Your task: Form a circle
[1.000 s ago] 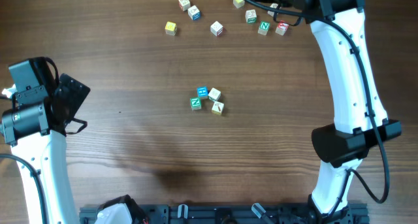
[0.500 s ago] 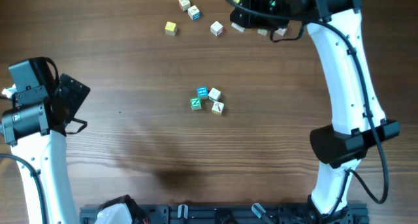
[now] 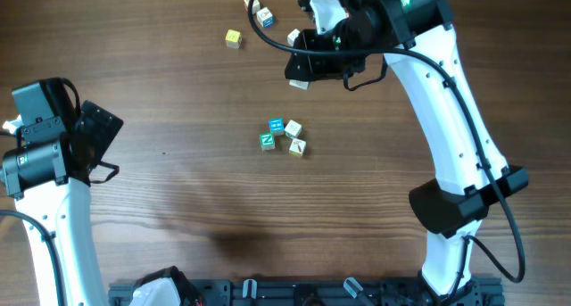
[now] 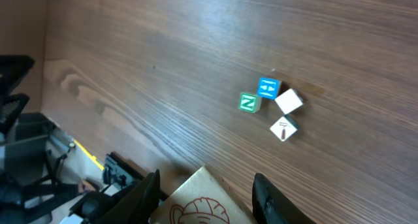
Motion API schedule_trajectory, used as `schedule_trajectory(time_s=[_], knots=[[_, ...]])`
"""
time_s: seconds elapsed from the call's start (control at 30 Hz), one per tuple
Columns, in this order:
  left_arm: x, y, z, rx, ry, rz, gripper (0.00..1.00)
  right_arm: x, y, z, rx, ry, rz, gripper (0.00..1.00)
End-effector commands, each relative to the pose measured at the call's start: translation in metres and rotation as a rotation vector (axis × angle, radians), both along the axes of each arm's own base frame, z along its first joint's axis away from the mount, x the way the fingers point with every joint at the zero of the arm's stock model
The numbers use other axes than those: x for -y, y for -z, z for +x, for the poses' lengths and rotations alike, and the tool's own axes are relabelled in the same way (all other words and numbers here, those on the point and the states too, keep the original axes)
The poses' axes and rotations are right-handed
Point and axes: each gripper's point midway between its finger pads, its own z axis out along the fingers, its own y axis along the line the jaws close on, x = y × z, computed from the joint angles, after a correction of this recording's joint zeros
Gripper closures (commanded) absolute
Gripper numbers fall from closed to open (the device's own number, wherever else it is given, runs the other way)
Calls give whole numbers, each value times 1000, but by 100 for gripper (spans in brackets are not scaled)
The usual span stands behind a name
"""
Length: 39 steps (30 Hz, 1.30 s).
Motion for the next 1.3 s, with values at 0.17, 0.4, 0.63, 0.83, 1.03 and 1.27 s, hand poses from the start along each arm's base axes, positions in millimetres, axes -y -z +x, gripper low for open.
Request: schedule_trajectory(time_s=[0.17,0.4,0.63,0.83,1.03,1.27], knots=[[-4,-2,0,7,-24,8,0,-31,-23,-35,8,-155,109,87],[-4,-2,0,7,-24,8,0,-4,-92,-69,205,-161,163,86],[-4,-2,0,7,-24,8,0,21,-98,-65,300,-87,61,87],[-4,-2,0,7,-24,8,0,15,2,-69,45,-119,-86,90],[-4,-2,0,7,-24,8,0,-18,101,-81,-60,-184,-116,90],[-4,-2,0,7,-24,8,0,-19,196,-96,-107,-174,-138,90]])
